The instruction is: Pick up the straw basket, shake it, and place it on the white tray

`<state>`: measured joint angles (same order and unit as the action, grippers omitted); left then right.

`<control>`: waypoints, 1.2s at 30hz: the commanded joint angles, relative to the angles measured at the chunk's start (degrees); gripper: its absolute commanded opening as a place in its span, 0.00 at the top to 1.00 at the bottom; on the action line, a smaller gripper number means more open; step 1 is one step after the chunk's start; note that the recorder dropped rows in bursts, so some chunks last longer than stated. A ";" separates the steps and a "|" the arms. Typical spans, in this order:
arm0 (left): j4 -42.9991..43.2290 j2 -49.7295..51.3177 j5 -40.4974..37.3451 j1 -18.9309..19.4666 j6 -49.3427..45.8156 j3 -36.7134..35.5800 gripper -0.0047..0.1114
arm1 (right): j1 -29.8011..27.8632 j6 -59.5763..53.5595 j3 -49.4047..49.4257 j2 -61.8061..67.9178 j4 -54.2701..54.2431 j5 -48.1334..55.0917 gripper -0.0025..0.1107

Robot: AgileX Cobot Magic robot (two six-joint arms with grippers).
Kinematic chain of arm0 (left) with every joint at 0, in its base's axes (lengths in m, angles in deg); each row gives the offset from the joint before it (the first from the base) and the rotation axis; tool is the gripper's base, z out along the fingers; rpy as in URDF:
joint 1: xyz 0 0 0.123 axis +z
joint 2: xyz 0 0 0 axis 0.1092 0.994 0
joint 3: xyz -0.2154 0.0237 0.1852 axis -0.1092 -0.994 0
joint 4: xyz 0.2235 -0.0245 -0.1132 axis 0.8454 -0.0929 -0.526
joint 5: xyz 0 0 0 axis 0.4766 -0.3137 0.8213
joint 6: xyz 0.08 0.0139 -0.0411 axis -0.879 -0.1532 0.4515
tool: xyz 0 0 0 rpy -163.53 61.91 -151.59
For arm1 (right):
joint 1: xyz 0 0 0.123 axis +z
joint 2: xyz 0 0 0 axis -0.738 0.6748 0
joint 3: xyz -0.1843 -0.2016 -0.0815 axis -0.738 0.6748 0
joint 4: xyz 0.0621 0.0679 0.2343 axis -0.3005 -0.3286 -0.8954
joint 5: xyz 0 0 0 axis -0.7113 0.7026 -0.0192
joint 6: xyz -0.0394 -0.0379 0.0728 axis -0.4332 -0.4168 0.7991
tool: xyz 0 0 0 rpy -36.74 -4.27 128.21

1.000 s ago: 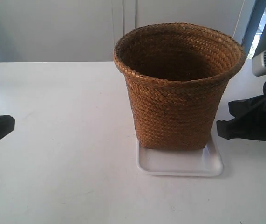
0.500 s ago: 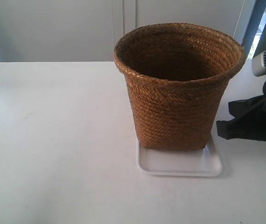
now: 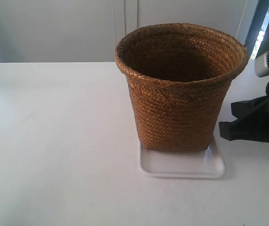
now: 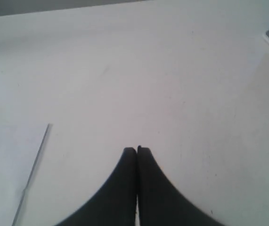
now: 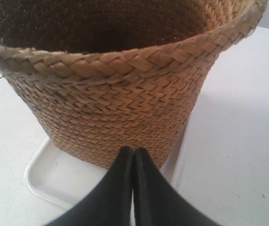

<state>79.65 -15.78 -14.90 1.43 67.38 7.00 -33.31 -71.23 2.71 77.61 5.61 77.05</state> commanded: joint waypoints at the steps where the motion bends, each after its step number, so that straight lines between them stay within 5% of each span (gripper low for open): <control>1: 0.02 -3.02 -3.94 0.13 0.60 -2.30 0.96 | 0.04 0.00 0.22 -0.31 0.31 0.05 0.98; 17: 0.62 -16.96 -20.13 0.13 -0.37 -2.51 0.96 | 0.04 0.00 0.22 -0.31 0.31 0.05 0.98; 36: 1.14 -16.96 -20.14 0.13 -0.37 -2.51 0.96 | 0.04 0.00 0.22 -0.31 0.31 0.05 0.98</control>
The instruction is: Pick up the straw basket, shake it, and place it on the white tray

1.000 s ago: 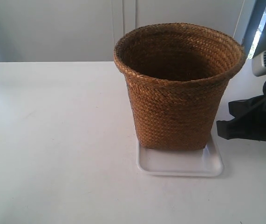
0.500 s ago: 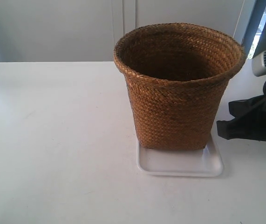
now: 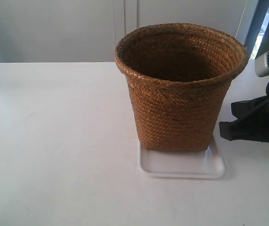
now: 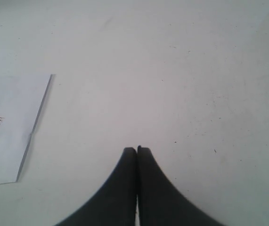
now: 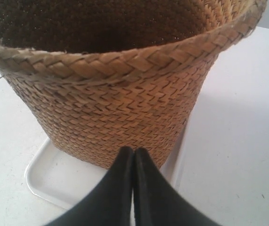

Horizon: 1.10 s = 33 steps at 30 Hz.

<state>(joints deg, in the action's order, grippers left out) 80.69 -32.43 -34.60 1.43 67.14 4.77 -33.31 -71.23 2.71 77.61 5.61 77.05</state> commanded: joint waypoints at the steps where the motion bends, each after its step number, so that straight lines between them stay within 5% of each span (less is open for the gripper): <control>1: 0.10 -0.30 -0.44 0.13 -0.13 -0.28 0.96 | 0.04 0.00 0.22 -0.31 0.31 0.05 0.98; 13: 0.10 -0.30 -0.44 0.13 -0.13 -0.28 0.96 | -0.64 -0.14 0.76 -1.21 0.41 3.04 0.98; 30: 0.10 -0.30 -0.44 0.13 -0.13 -0.28 0.96 | -15.98 -1.06 25.76 -53.22 1.19 3.56 0.98; 33: 0.08 -0.30 -0.44 0.13 -0.13 -0.28 0.96 | -17.59 -1.06 27.85 -53.22 1.19 4.93 0.98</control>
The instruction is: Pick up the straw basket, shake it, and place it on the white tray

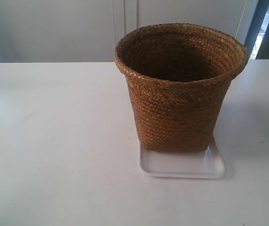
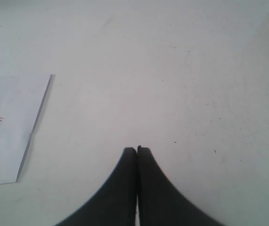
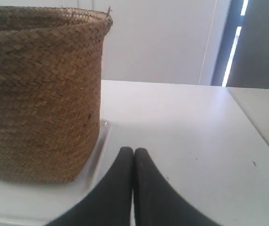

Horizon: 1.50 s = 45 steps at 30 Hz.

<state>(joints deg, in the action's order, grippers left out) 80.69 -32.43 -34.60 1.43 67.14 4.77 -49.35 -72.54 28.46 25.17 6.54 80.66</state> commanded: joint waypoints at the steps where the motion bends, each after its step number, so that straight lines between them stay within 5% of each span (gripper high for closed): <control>1: 0.08 -0.30 -0.44 0.13 -0.13 -0.28 0.96 | -1.79 0.25 2.88 -0.77 0.26 2.59 0.98; 45: 0.08 -0.30 -0.44 0.13 -0.13 -0.28 0.96 | -1.91 0.25 5.71 -0.77 0.65 2.76 0.98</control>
